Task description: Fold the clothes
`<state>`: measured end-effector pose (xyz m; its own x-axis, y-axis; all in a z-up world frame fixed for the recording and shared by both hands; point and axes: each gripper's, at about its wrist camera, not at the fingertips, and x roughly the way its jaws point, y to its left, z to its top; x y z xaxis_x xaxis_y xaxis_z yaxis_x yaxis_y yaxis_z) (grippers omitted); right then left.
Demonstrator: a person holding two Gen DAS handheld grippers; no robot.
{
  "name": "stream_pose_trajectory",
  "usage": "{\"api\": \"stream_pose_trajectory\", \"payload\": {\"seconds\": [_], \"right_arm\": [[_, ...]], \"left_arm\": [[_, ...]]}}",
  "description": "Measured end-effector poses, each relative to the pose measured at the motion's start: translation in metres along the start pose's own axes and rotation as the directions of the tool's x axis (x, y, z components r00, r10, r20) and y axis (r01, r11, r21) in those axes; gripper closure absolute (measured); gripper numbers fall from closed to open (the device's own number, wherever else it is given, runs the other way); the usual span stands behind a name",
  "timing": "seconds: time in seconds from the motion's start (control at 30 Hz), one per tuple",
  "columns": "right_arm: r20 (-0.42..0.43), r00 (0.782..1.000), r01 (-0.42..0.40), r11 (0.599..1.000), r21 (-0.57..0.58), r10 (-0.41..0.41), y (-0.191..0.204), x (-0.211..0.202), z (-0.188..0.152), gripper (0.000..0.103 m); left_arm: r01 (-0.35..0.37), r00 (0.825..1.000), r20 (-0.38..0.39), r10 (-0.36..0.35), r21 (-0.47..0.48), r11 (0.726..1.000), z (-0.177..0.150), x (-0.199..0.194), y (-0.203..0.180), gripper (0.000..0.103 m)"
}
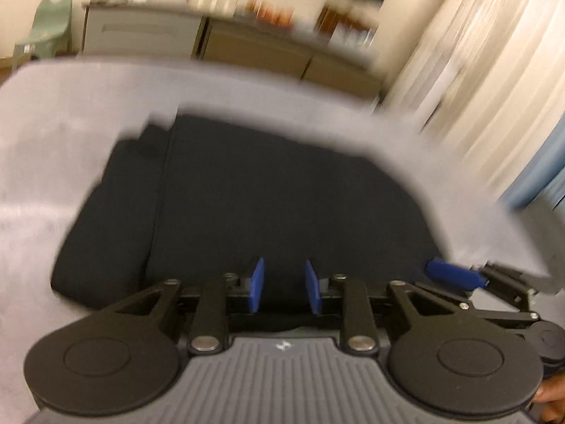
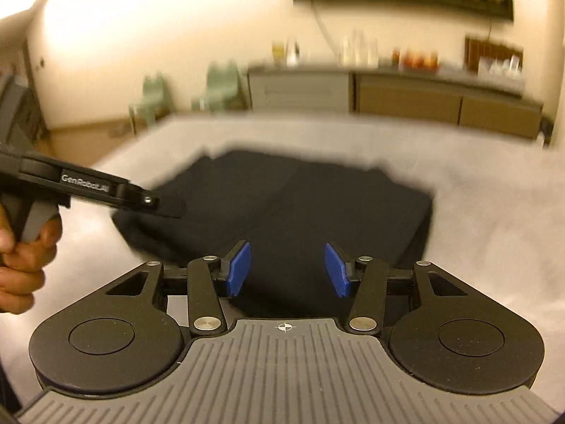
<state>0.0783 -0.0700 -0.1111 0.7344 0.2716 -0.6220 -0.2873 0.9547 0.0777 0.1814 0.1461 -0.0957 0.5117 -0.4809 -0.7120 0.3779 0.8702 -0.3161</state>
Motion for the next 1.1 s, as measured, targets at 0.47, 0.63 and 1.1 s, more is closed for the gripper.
{"api": "stream_pose_trajectory", "payload": {"seconds": [0.47, 0.63, 1.1], "right_arm": [[0.004, 0.972, 0.230, 0.953, -0.198, -0.234, -0.148, 0.005, -0.014, 0.029], [-0.057, 0.983, 0.168, 0.983, -0.072, -0.172, -0.202, -0.031, -0.001, 0.043], [-0.070, 0.996, 0.040, 0.995, -0.092, -0.047, -0.211, 0.042, 0.045, 0.037]], "left_arm": [[0.018, 0.999, 0.041, -0.023, 0.107, 0.994, 0.004, 0.073, -0.126, 0.084], [0.053, 0.997, 0.053, -0.059, 0.095, 0.994, 0.008, 0.045, -0.125, 0.083], [-0.001, 1.000, -0.025, 0.008, 0.250, 0.968, -0.007, 0.057, -0.125, 0.080]]}}
